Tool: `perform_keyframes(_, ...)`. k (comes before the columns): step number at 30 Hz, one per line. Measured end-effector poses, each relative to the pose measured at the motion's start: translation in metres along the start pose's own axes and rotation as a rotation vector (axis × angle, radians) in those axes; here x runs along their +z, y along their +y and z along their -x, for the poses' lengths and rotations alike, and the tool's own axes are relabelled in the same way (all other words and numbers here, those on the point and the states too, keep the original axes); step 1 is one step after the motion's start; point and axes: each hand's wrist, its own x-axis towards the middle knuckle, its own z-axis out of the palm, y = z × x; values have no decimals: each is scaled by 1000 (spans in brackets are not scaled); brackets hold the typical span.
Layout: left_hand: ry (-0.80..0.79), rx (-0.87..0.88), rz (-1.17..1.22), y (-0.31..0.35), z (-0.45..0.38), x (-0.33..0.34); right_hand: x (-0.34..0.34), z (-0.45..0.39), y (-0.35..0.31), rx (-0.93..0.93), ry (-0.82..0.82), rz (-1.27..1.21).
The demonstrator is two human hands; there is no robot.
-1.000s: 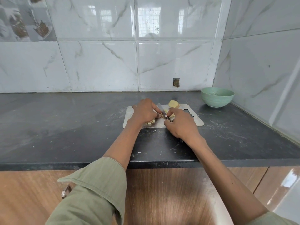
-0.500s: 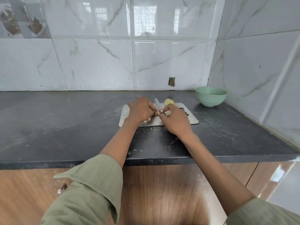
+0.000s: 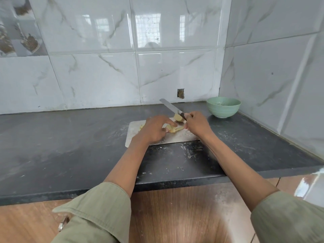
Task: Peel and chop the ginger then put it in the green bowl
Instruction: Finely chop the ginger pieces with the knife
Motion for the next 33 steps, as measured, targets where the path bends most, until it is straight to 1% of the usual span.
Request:
perform_keyframes(4,7,0,18,-3,-2,3,6,-6,13,40,-33,32)
perform_keyframes(10,6,28,-29,2,0,-1,15,-9,16,-16,-41,38)
perform_keyframes(12,4,40,-36,3,0,-1,19,-13,19,-29,-68,52)
perform_keyframes(15,-19,12,-46,3,-2,-1,20,-13,16,-46,-107,62)
perform_keyframes(20,-37,15,-65,4,-2,0,20,-12,15,-41,-121,44)
perform_keyframes(23,-74,-4,-139,7,-2,1,20,-14,19,-32,-116,18)
perform_keyframes(26,-67,-11,-165,9,-2,0,17,-11,19,-21,-101,-27)
perform_keyframes(33,32,-21,-197,20,-1,-1,12,-8,20,-15,3,-17)
